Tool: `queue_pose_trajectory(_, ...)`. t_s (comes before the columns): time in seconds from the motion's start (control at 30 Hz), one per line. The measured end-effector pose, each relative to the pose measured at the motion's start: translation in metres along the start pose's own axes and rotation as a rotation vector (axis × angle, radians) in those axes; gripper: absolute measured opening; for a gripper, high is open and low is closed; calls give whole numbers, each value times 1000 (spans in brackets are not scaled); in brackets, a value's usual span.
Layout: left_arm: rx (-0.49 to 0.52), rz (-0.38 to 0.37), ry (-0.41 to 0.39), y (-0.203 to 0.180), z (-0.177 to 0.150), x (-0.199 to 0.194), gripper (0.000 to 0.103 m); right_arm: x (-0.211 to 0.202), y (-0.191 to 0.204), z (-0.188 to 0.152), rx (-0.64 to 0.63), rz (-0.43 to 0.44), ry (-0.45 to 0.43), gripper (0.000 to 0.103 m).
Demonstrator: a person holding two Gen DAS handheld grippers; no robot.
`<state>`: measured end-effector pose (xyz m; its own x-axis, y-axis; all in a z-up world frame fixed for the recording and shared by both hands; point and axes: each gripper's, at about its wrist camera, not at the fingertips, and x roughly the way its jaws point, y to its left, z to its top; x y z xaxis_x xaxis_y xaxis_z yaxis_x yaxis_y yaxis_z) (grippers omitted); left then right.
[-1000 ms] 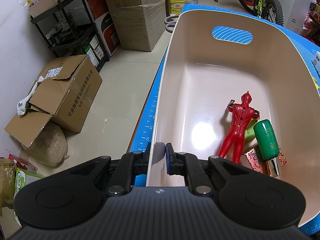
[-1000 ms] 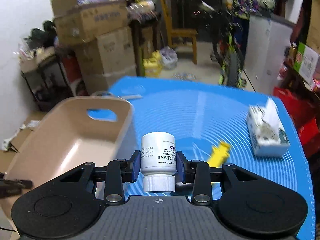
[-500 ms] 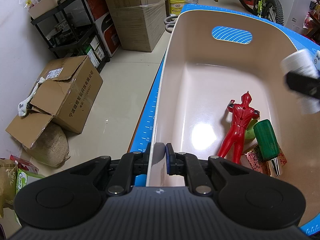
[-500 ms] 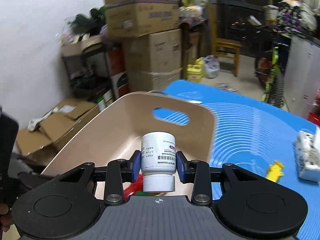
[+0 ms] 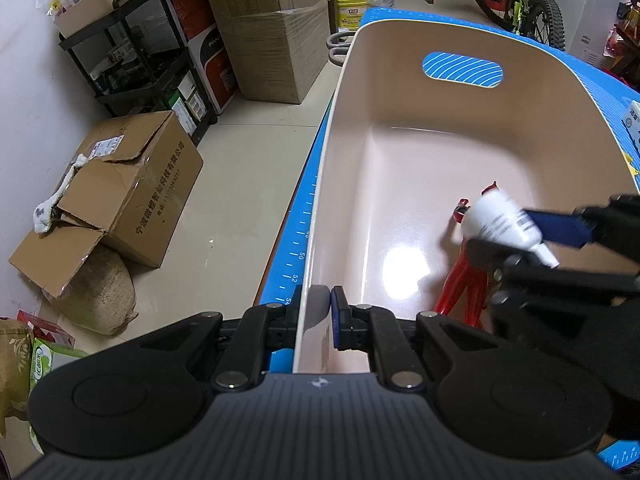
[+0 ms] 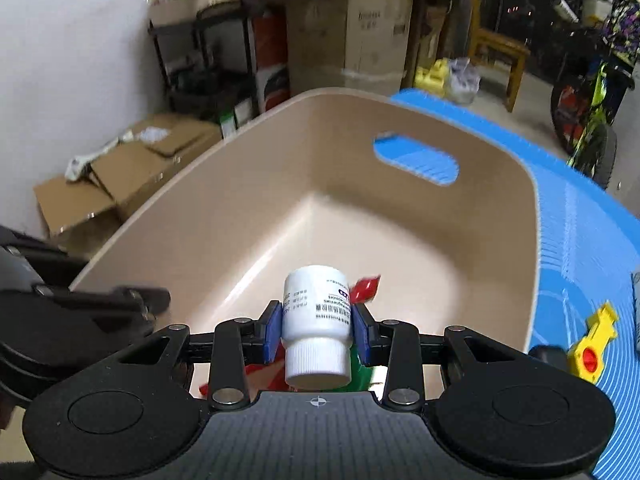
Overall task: Organize rigid objects
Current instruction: 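Carry the white pill bottle into the basket and open the right gripper, then move the right gripper back and grasp the white charger plug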
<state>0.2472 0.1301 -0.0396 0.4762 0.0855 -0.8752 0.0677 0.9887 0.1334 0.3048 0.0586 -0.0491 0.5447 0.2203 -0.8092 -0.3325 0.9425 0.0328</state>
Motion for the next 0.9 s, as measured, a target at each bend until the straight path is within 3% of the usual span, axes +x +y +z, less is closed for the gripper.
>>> queue_pose_trajectory(0.17,1,-1,-2,-1,0,0,13,4,1,1,-2,-8,35,51)
queue_pose_trajectory(0.33,1,-1,-1,0,-1,0,13,-1,-4,0,18,-5,29,52)
queue_pose_trajectory(0.47,1,-1,-2,0,-1,0,14,-14,-11,1,31,-8,-17,69)
queue_pose_trajectory(0.9,0,-2,-1,0,-1,0,14,-70,-51,-6,71,-99,-171,71)
